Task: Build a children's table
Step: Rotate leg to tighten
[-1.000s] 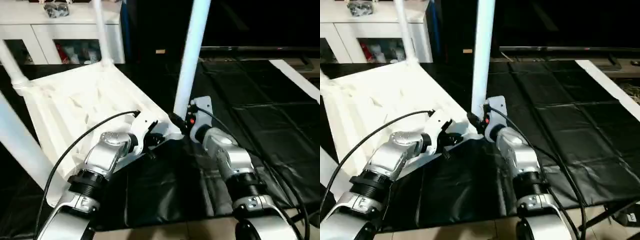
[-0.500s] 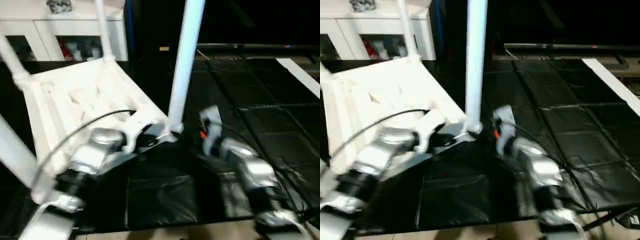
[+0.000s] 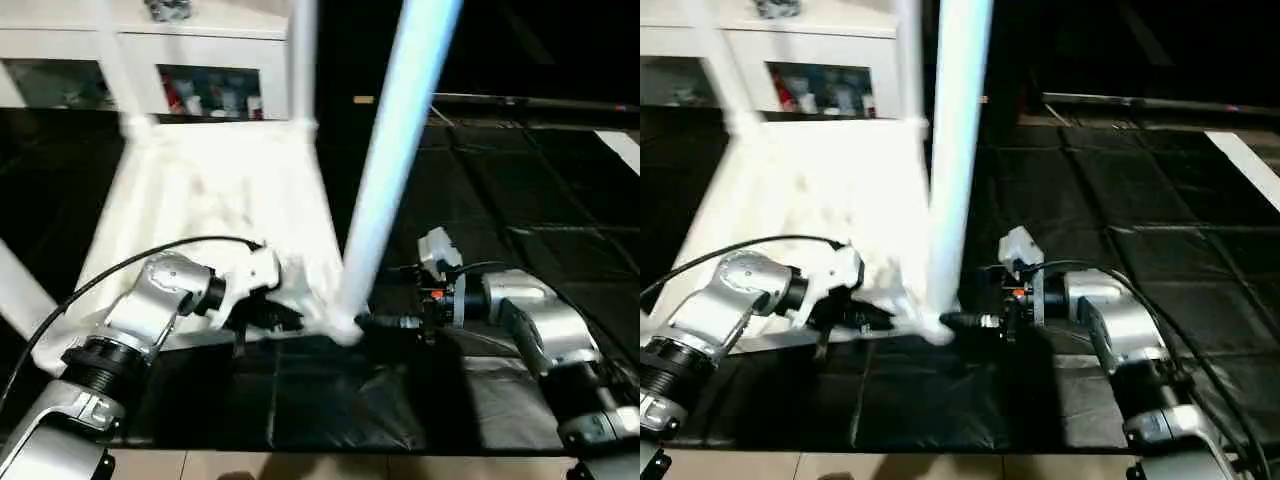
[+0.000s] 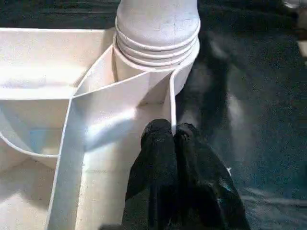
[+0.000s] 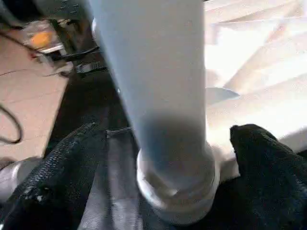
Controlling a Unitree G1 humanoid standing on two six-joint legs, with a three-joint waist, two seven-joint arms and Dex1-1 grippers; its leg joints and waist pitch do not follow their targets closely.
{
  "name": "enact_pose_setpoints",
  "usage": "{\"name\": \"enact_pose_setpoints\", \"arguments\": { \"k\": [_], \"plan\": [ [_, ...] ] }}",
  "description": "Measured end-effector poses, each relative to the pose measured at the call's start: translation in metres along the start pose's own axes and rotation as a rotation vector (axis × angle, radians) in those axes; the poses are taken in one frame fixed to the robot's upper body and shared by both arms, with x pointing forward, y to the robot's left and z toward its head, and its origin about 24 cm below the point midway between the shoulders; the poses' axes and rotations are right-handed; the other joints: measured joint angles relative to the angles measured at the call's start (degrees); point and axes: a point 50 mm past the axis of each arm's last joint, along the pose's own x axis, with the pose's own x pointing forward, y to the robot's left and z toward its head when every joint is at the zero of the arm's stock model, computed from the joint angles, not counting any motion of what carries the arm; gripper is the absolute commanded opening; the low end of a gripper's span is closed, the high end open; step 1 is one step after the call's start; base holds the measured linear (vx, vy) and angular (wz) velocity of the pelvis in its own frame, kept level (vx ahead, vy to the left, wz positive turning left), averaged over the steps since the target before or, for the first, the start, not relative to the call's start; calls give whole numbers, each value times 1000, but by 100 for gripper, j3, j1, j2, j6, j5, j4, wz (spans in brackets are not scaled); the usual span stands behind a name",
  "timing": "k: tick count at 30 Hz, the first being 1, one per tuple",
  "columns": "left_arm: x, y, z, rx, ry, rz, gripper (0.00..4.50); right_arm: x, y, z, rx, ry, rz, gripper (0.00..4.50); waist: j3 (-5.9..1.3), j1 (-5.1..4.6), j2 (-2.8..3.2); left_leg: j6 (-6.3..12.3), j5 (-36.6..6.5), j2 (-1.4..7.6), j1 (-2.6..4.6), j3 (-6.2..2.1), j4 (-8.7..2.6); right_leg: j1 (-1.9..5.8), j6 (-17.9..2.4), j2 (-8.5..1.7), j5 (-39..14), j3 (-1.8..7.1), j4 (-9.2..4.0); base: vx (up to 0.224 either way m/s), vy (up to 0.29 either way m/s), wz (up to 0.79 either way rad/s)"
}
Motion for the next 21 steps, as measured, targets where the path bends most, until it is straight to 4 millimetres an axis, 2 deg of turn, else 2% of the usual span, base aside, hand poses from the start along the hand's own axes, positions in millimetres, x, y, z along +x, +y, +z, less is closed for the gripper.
{"name": "enact_pose_setpoints", "arguments": {
  "k": [7,9,12,21],
  "plan": [
    [3,-3,1,55,9,-68,0,9,1,0,6,20,104,363,-1,34,-2,8,6,0,-5,1,9,7,1,-2,0,6,10,0,0,0],
    [3,-2,2,71,17,-74,0,10,1,0,8,24,127,329,-1,45,-3,8,6,0,-6,1,9,9,1,-2,-1,6,10,0,0,0],
    [4,-1,4,84,23,-82,0,11,3,-3,4,47,161,306,-2,70,-5,8,7,0,-6,1,10,8,1,-2,-1,6,13,0,0,0],
    [5,0,3,108,23,-84,0,11,0,-1,-35,59,164,238,-4,110,-8,8,7,1,-5,1,13,10,3,-2,-2,6,16,0,0,0]
  ]
}}
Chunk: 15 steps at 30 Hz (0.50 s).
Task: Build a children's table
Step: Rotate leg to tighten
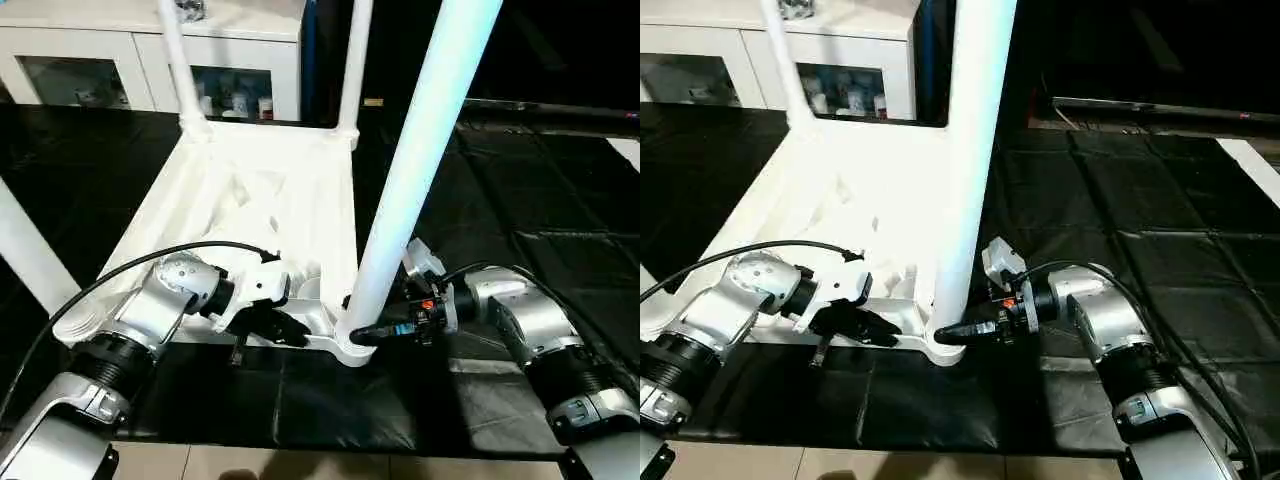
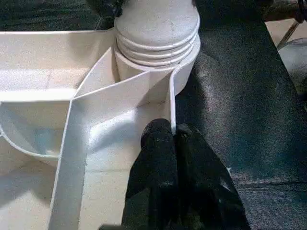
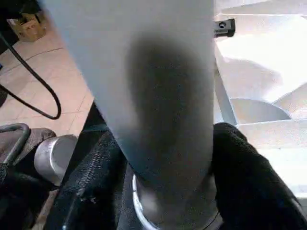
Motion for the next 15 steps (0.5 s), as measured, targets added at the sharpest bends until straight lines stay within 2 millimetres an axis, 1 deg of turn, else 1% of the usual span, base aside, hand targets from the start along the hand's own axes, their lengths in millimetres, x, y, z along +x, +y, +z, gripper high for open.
{"name": "enact_pose_setpoints", "arguments": {
  "k": [3,6,11,13,15],
  "plan": [
    [0,0,-1,-1,-2,2,0,0,0,0,-9,3,-1,219,0,4,0,0,0,0,2,0,2,2,0,-1,0,0,1,0,0,0],
    [1,1,-1,-4,-4,5,0,0,0,0,-17,7,-3,210,-1,7,-2,0,0,0,6,0,3,8,0,-2,0,0,2,0,0,0],
    [4,2,-1,-14,-11,16,0,0,2,-3,-3,-4,-25,207,-2,21,-2,1,1,0,6,0,4,17,3,-4,-2,4,4,0,0,0],
    [7,3,0,-27,-18,24,0,1,5,-5,10,-26,-51,207,-2,25,-2,2,2,0,10,1,4,31,6,-5,-3,7,4,0,0,0],
    [10,5,1,-65,-32,65,0,1,7,-9,30,-62,-134,206,-2,15,-2,3,2,0,27,2,4,50,9,-6,-5,12,4,0,0,0]
  ]
}}
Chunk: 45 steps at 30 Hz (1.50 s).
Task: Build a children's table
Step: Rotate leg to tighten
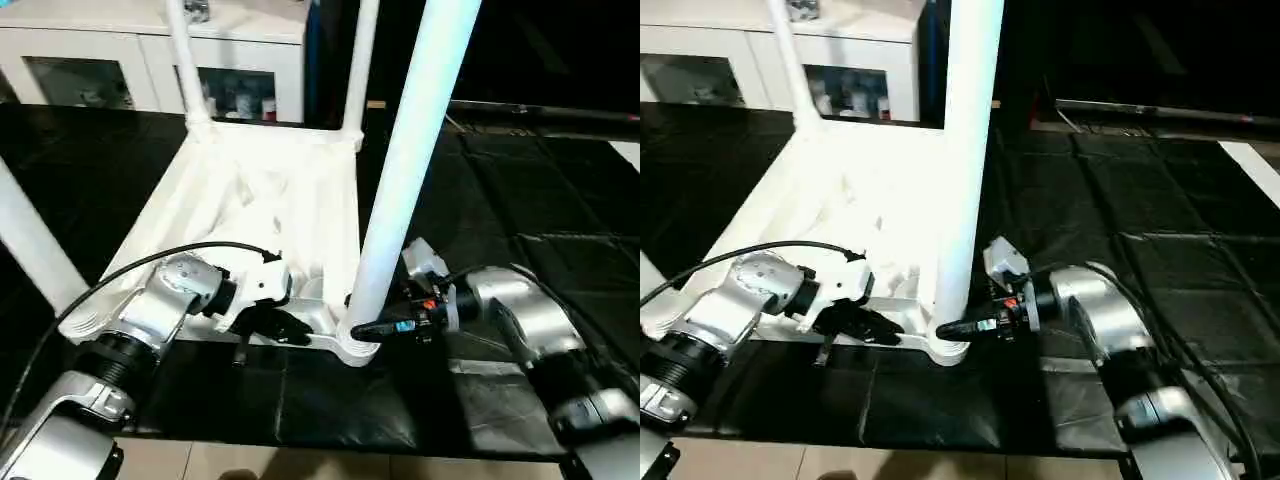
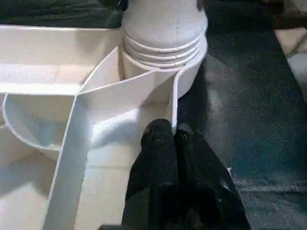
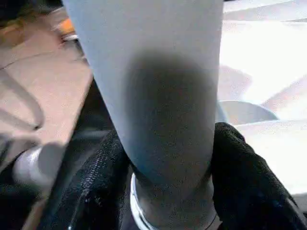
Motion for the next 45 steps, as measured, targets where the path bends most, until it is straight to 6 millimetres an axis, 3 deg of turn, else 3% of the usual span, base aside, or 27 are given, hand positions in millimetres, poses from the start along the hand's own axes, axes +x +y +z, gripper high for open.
{"name": "enact_pose_setpoints", "arguments": {
  "k": [3,5,12,17,18,21,29,38,42,45],
  "plan": [
    [1,5,-2,-61,4,91,0,8,-4,-3,41,-53,-150,205,-1,-75,-2,-1,0,-3,52,4,-3,27,36,0,-18,3,-5,0,0,0],
    [3,8,-2,-105,-3,152,0,12,-8,-3,59,-79,-252,205,-2,-190,-1,-1,0,-5,75,3,-7,39,38,0,-19,-1,-18,0,0,0],
    [29,20,6,-315,-80,410,0,34,-31,8,174,-148,-666,203,-1,-535,0,-1,0,-20,76,-26,-2,14,38,0,-19,-29,-66,0,0,0],
    [39,26,14,-384,-105,519,0,46,-42,18,197,-143,-807,203,-1,-638,-1,-1,0,-27,70,-37,-17,3,37,5,-13,-30,-92,0,0,0],
    [39,26,15,-383,-106,524,0,46,-43,19,192,-141,-812,203,-1,-637,-2,0,0,-33,69,-37,-20,3,36,4,10,-21,-93,0,0,0],
    [38,27,16,-375,-106,523,0,46,-42,21,176,-144,-812,275,-2,-627,0,-1,-1,-35,72,-36,-38,2,36,4,28,-18,-89,0,0,0],
    [32,24,18,-308,-92,477,0,41,-35,20,152,-183,-737,343,-2,-609,0,-4,-2,-33,71,-33,-113,-21,-5,14,49,-21,-89,0,0,0],
    [12,13,7,-199,-74,316,0,11,-20,9,80,-117,-441,421,7,-450,14,-4,-1,-33,66,-25,-110,-20,-6,10,49,-16,-93,0,0,0],
    [7,8,5,-142,-54,237,0,-2,-15,9,16,-60,-305,421,7,-312,14,-3,-2,-32,58,-17,-108,-21,-6,6,49,-13,-99,0,0,0],
    [2,5,2,-100,-42,172,0,-10,-10,10,-16,-27,-198,421,8,-260,12,-3,-1,-23,56,-6,-107,-21,-5,6,45,-13,-99,0,0,0]
  ]
}}
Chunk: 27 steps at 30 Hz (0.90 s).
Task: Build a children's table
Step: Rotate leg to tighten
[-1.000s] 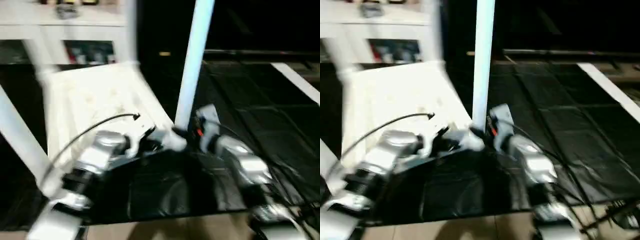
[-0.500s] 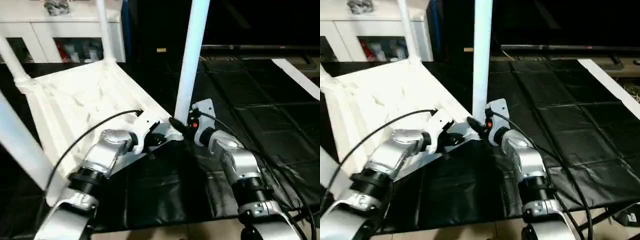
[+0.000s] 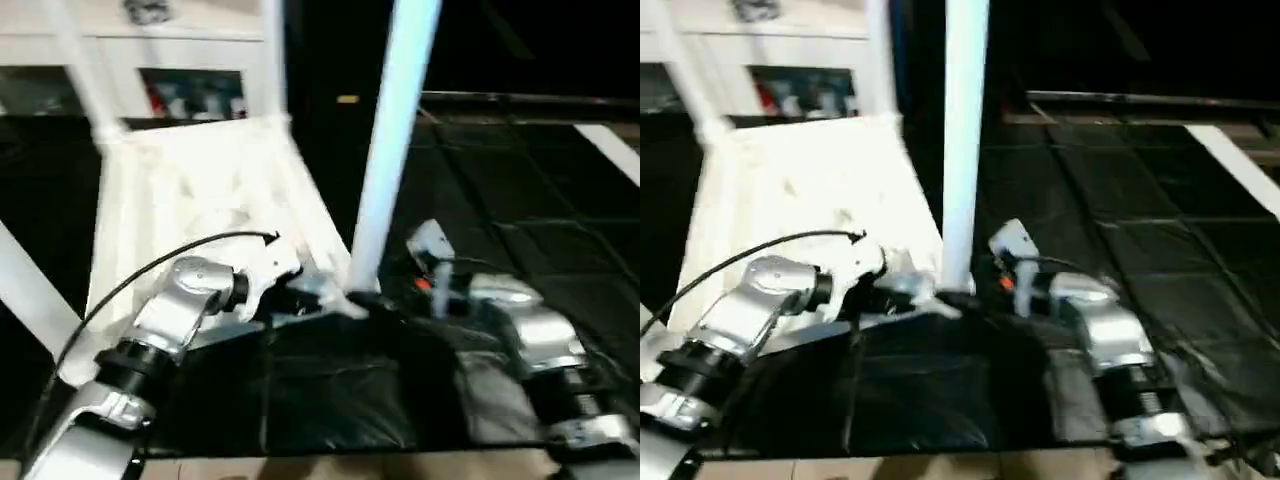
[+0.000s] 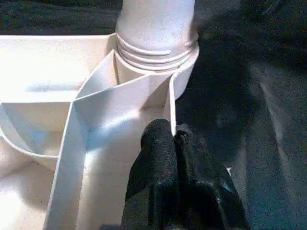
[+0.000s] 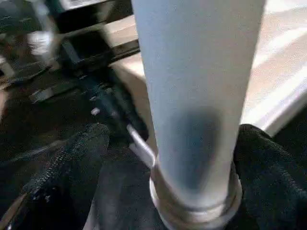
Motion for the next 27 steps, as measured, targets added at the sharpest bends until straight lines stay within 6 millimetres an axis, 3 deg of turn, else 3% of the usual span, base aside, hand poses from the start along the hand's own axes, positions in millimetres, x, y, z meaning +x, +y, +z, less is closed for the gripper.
{"name": "enact_pose_setpoints", "arguments": {
  "k": [6,12,22,23,27],
  "plan": [
    [-9,-5,-4,49,21,-124,0,-5,8,-2,-36,47,176,421,-1,100,-1,0,0,11,-8,7,10,1,0,0,-2,-4,7,0,0,0],
    [-10,-9,-5,107,40,-198,0,-3,8,-7,-27,88,271,405,-1,103,-2,1,0,14,-17,10,34,4,0,-2,-2,0,17,0,0,0],
    [-12,-10,-6,158,58,-238,0,-4,7,-9,-32,99,313,316,-4,104,-8,1,0,18,-18,10,48,3,5,-2,-5,-1,35,0,0,0],
    [-12,-10,-6,161,59,-238,0,-4,7,-9,-34,98,314,291,-4,103,-8,1,0,18,-17,10,48,3,6,-2,-5,-1,37,0,0,0],
    [-11,-8,-5,174,65,-241,0,-3,5,-5,-54,96,314,270,-4,105,-8,1,1,19,-12,10,53,3,8,-3,-7,-1,47,0,0,0]
  ]
}}
